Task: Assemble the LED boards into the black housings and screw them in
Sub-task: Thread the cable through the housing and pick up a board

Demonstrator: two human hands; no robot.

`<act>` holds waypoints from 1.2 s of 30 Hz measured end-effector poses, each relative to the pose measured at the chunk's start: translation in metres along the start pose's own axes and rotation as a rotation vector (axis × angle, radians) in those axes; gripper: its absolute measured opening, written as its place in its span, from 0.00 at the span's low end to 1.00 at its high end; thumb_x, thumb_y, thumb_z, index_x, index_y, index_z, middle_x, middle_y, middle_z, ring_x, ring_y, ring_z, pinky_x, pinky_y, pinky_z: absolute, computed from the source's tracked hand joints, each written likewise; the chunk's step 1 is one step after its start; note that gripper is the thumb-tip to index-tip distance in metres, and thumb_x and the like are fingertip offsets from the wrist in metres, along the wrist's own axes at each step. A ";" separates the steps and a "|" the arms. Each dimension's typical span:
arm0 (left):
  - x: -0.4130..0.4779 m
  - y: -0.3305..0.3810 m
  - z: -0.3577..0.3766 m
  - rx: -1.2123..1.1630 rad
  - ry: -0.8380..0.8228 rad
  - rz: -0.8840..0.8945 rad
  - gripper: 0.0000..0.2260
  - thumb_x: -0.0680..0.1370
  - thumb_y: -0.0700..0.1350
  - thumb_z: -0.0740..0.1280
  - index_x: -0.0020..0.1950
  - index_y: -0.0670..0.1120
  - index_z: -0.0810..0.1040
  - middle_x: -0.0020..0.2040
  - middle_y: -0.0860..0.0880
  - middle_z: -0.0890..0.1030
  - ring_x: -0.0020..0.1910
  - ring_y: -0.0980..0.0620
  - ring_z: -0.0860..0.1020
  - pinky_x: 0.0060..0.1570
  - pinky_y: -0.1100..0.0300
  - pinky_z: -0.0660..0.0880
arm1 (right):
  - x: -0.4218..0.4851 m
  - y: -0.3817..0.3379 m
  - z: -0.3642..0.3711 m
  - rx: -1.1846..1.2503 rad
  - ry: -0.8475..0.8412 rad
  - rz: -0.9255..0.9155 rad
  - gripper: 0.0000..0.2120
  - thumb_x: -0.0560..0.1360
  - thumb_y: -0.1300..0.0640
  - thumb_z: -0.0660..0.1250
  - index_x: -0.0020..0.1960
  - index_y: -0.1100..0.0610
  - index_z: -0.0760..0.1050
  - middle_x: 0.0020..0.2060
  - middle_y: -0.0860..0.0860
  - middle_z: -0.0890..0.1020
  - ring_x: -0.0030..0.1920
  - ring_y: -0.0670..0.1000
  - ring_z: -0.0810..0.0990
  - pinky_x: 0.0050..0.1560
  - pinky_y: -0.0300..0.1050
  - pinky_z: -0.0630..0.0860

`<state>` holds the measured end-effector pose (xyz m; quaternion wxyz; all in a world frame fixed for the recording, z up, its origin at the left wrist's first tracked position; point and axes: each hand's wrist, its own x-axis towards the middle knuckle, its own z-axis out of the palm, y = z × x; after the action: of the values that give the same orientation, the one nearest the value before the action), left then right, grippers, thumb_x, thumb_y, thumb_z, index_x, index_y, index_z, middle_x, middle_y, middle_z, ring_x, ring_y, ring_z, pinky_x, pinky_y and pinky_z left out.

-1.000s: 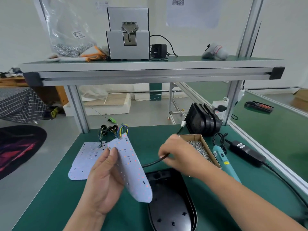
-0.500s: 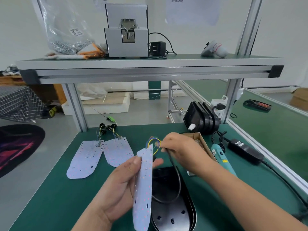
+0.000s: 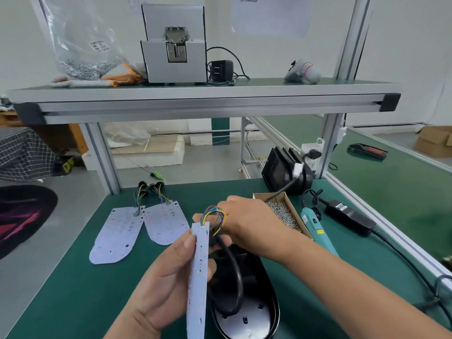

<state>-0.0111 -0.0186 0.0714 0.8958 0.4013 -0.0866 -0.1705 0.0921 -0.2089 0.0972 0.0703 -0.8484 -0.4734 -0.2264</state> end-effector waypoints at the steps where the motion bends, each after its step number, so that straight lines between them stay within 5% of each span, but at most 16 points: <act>1: 0.000 0.001 0.001 0.014 0.037 0.013 0.18 0.84 0.47 0.58 0.60 0.45 0.87 0.54 0.40 0.86 0.27 0.54 0.75 0.23 0.64 0.74 | -0.001 0.001 0.002 0.045 0.026 0.006 0.10 0.83 0.49 0.60 0.60 0.43 0.77 0.42 0.49 0.75 0.42 0.55 0.74 0.33 0.49 0.75; 5: -0.001 0.014 0.001 -0.053 0.165 0.099 0.16 0.80 0.50 0.60 0.47 0.45 0.85 0.43 0.45 0.81 0.25 0.55 0.73 0.19 0.64 0.72 | -0.011 0.020 0.009 0.118 0.109 0.128 0.13 0.81 0.54 0.71 0.65 0.51 0.81 0.43 0.50 0.79 0.44 0.55 0.78 0.42 0.48 0.74; 10: -0.002 0.033 -0.019 -0.155 0.233 0.167 0.13 0.88 0.54 0.52 0.52 0.51 0.72 0.37 0.53 0.73 0.26 0.60 0.71 0.22 0.69 0.72 | -0.053 0.067 0.007 -0.148 0.133 0.488 0.05 0.77 0.57 0.76 0.53 0.51 0.86 0.49 0.48 0.82 0.59 0.61 0.76 0.60 0.60 0.71; 14: 0.007 0.022 -0.015 -0.075 0.239 0.160 0.12 0.86 0.55 0.59 0.52 0.49 0.77 0.41 0.50 0.76 0.29 0.56 0.75 0.24 0.65 0.74 | -0.074 0.069 0.002 -0.190 0.164 0.599 0.12 0.75 0.56 0.79 0.58 0.52 0.87 0.49 0.52 0.78 0.50 0.59 0.71 0.48 0.56 0.75; 17: 0.012 0.011 -0.013 -0.020 0.268 0.146 0.11 0.84 0.54 0.63 0.52 0.48 0.79 0.46 0.48 0.79 0.34 0.53 0.79 0.26 0.61 0.76 | -0.072 0.052 -0.005 0.080 -0.025 0.624 0.04 0.81 0.51 0.71 0.49 0.47 0.85 0.47 0.50 0.75 0.51 0.54 0.70 0.52 0.53 0.74; 19: 0.012 0.009 -0.015 0.015 0.292 0.124 0.12 0.83 0.54 0.64 0.56 0.47 0.79 0.47 0.48 0.80 0.36 0.52 0.80 0.27 0.60 0.76 | -0.067 0.037 -0.007 0.361 -0.138 0.661 0.16 0.84 0.51 0.65 0.38 0.49 0.75 0.42 0.48 0.75 0.48 0.49 0.72 0.51 0.49 0.72; 22: 0.013 0.008 -0.013 0.054 0.342 0.114 0.15 0.81 0.53 0.66 0.60 0.46 0.81 0.46 0.47 0.81 0.37 0.52 0.80 0.28 0.60 0.77 | -0.062 0.011 -0.008 0.821 -0.138 0.774 0.14 0.84 0.57 0.63 0.43 0.54 0.84 0.36 0.42 0.82 0.38 0.43 0.78 0.44 0.38 0.73; 24: 0.014 0.003 -0.008 0.068 0.338 0.114 0.14 0.79 0.52 0.67 0.59 0.45 0.82 0.45 0.46 0.81 0.36 0.51 0.80 0.28 0.60 0.78 | -0.058 -0.007 -0.003 0.898 -0.176 0.770 0.13 0.84 0.55 0.65 0.45 0.55 0.84 0.33 0.45 0.80 0.35 0.49 0.78 0.41 0.43 0.74; 27: 0.016 -0.004 -0.003 0.097 0.325 0.127 0.11 0.79 0.51 0.67 0.54 0.44 0.82 0.45 0.44 0.80 0.39 0.50 0.78 0.32 0.60 0.80 | -0.052 -0.025 0.006 0.599 -0.222 0.644 0.10 0.82 0.46 0.69 0.50 0.52 0.82 0.40 0.46 0.83 0.42 0.48 0.80 0.47 0.47 0.76; 29: 0.016 -0.004 -0.004 0.095 0.318 0.144 0.11 0.80 0.51 0.66 0.55 0.45 0.81 0.45 0.45 0.78 0.39 0.50 0.76 0.32 0.60 0.78 | -0.049 -0.030 0.009 0.519 -0.197 0.588 0.06 0.80 0.49 0.71 0.54 0.50 0.80 0.45 0.45 0.81 0.45 0.47 0.79 0.51 0.47 0.76; 32: 0.015 -0.001 -0.009 0.107 0.260 0.153 0.11 0.84 0.53 0.62 0.58 0.47 0.75 0.44 0.48 0.73 0.35 0.52 0.70 0.31 0.61 0.70 | -0.053 -0.031 0.013 0.474 -0.118 0.564 0.11 0.78 0.58 0.70 0.60 0.51 0.77 0.53 0.45 0.76 0.49 0.46 0.76 0.55 0.45 0.75; 36: 0.010 0.007 -0.015 0.070 0.199 0.195 0.12 0.86 0.53 0.57 0.56 0.47 0.75 0.42 0.50 0.72 0.30 0.55 0.70 0.27 0.64 0.70 | -0.058 -0.025 0.014 0.315 -0.084 0.680 0.21 0.79 0.57 0.68 0.71 0.50 0.70 0.64 0.47 0.70 0.57 0.53 0.78 0.56 0.51 0.75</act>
<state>0.0047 -0.0078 0.0669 0.8977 0.4370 -0.0418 -0.0388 0.0496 -0.2359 0.0565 0.2517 -0.9444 -0.1963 -0.0793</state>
